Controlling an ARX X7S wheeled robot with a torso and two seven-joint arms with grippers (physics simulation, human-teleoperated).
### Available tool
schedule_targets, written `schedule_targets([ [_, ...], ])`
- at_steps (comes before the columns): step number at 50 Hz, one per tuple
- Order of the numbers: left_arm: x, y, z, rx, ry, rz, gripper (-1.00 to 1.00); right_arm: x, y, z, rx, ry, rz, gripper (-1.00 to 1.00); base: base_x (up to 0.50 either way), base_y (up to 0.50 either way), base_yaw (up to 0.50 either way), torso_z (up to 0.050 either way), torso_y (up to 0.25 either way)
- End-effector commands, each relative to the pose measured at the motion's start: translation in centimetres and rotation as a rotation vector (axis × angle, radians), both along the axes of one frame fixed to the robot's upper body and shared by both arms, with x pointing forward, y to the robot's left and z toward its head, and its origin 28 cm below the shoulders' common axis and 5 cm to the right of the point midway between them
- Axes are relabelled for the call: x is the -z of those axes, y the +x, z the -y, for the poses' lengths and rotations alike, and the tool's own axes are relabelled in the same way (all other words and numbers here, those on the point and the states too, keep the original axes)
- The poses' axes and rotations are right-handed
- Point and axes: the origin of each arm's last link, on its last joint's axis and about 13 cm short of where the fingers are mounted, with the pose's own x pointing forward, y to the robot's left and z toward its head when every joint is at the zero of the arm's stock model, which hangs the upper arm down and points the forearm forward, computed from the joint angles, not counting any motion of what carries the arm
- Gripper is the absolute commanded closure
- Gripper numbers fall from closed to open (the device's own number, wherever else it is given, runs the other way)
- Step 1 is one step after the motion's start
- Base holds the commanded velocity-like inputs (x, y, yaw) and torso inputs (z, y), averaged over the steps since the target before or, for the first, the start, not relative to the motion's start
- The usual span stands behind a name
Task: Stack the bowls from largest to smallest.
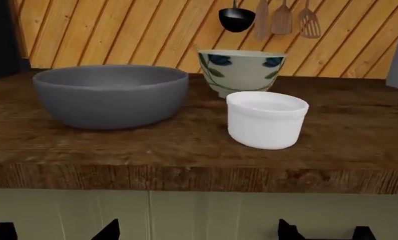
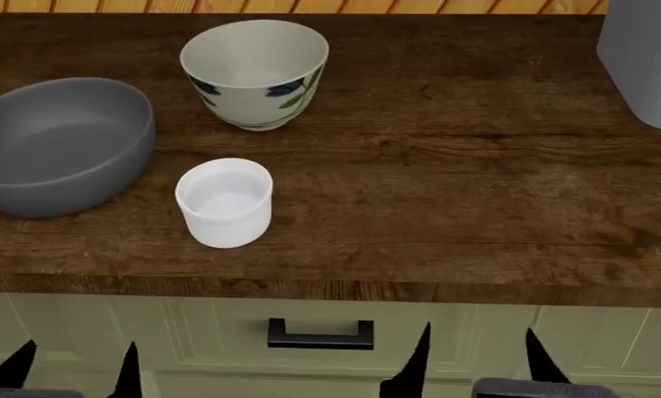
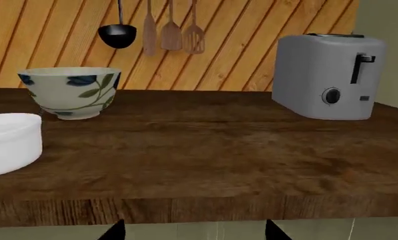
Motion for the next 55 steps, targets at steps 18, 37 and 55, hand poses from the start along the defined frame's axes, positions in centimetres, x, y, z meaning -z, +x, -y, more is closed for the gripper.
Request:
schedule_targets([
  [18, -9.7, -2.2, -2.9, 0.032, 0.061, 0.012, -1.0, -9.2, -2.5, 4.4, 0.138, -0.08, 0.078, -1.0, 0.05, 0.14, 0.0, 0.0, 0.0],
  [37, -10.2, -3.0, -3.3, 0.017, 0.075, 0.027, -1.0, -9.8, -2.7, 4.5, 0.163, -0.084, 0.096, -1.0, 0.35, 0.46, 0.0, 0.0, 0.0],
  [55, -10.8, -2.4, -3.5, 0.029, 0.066, 0.025, -1.0, -10.8, -3.0, 5.6, 0.197, -0.073, 0.133, -1.0, 0.45, 0.36, 0.0, 0.0, 0.0],
])
